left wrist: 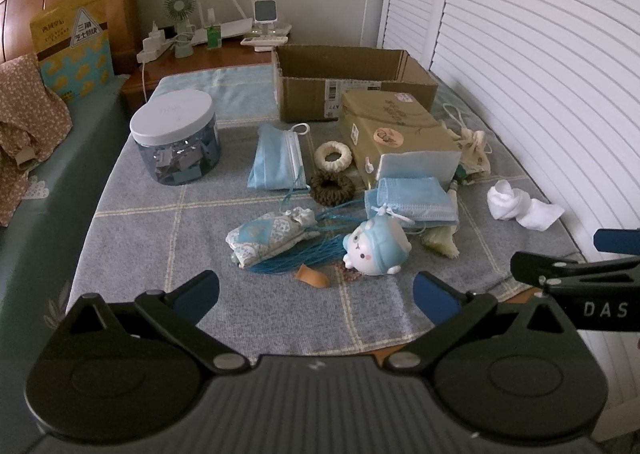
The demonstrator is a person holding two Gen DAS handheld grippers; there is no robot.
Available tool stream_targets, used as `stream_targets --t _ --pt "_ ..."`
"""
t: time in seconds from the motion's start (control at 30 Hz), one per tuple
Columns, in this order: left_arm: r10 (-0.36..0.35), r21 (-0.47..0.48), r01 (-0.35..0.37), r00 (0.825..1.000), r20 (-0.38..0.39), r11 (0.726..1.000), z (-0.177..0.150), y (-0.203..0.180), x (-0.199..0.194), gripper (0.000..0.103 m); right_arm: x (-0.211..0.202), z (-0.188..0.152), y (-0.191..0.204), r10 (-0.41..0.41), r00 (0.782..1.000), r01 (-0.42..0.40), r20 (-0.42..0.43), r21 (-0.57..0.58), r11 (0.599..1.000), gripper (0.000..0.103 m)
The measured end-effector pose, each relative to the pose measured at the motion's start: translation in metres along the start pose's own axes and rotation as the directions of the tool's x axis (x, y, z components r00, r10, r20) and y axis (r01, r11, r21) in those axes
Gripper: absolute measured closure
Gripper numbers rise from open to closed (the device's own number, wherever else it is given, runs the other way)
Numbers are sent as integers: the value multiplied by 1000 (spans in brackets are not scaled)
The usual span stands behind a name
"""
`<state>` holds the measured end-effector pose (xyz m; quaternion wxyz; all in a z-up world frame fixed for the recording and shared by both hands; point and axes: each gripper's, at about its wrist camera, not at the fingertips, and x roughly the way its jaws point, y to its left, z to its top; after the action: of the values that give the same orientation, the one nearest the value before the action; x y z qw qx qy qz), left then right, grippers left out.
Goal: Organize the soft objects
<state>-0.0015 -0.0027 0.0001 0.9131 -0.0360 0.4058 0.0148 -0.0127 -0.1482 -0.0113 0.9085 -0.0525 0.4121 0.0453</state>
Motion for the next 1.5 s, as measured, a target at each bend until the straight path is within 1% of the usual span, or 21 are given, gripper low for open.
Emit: stream_targets --t 0.87,1.1,1.33,1.5 --pt "1 0 -1 1000 0 1000 1 -1 0 1 -2 1 -1 -2 1000 2 7 -5 1000 0" --pt "-5 11 5 1000 8 1000 6 -1 -1 1 -2 3 -2 1 1000 -1 10 -6 1000 0" --pt "-16 42 16 1000 12 999 5 -2 3 1 -1 3 -2 5 1000 -5 14 -11 1000 0" --pt "-48 84 46 999 24 995 4 -1 8 1 2 3 -1 12 1000 -11 23 -25 1000 0"
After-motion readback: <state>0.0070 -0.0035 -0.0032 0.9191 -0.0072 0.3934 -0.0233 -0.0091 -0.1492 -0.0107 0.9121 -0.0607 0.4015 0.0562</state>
